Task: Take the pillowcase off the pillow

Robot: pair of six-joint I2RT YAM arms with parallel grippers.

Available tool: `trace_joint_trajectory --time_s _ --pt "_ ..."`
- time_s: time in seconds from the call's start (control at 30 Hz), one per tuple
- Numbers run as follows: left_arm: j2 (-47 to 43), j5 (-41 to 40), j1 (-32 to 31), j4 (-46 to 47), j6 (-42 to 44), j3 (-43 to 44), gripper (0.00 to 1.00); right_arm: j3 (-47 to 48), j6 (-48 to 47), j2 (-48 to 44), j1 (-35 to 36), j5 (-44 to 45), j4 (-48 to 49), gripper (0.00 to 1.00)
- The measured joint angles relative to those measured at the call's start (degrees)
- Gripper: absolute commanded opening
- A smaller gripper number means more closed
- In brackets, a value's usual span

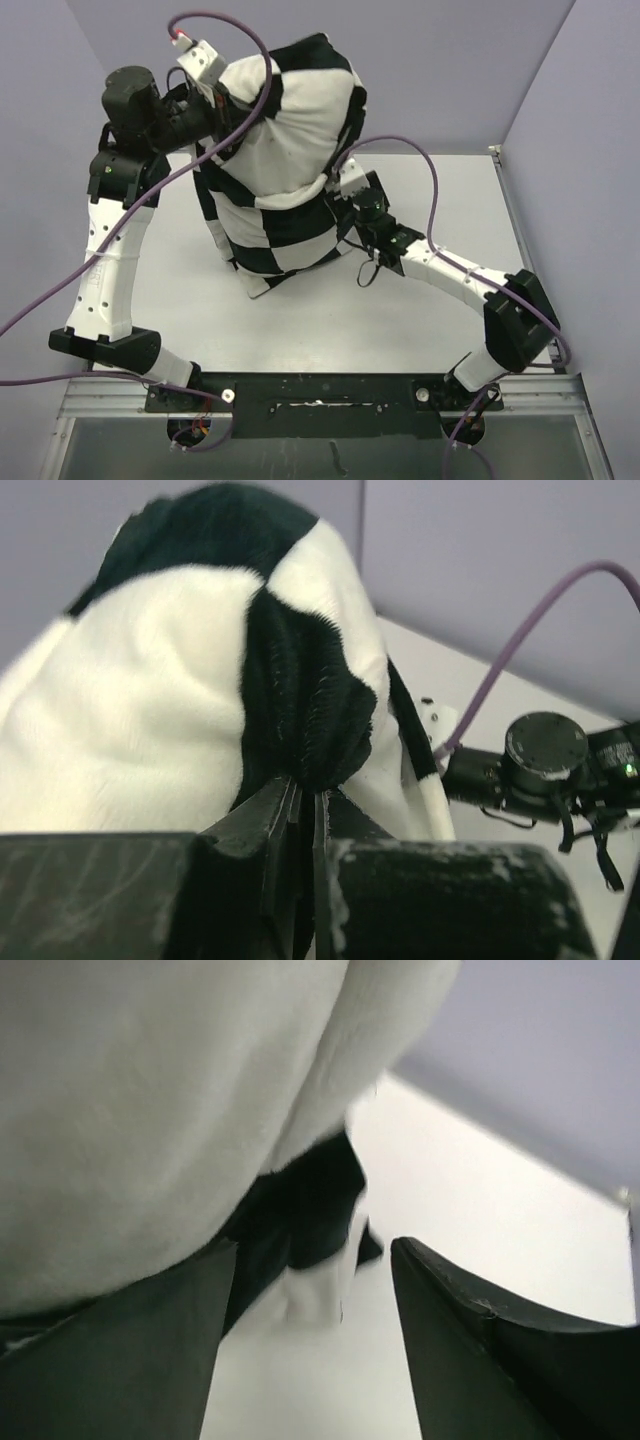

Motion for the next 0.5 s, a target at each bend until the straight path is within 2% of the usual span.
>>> trace_joint_trajectory --time_s 0.1,0.17,0.3,0.37,0.5 --pt "-2.4 2.9 -1.0 -0.3 0.0 -8.6 0.00 -8.4 6.0 -6.0 -0.2 0.6 -4.2 0.75" --pt "-3.3 4.4 -2.1 -0.2 0.0 -11.7 0.00 -10.0 10.0 -11.6 -0.5 1.5 -8.6 0.80" --pt "-5.2 5.9 -4.0 -0.3 0.0 -13.2 0.00 -9.0 16.0 -25.1 1.7 5.2 -11.6 0.90" --pt "-6.1 6.1 -4.4 -0.3 0.0 -13.2 0.00 -6.6 17.9 -30.7 5.4 7.6 -12.1 0.94" --pt "-6.5 6.0 -4.9 -1.1 0.0 -12.3 0.00 -0.5 17.9 -32.9 14.7 9.9 -11.4 0.99"
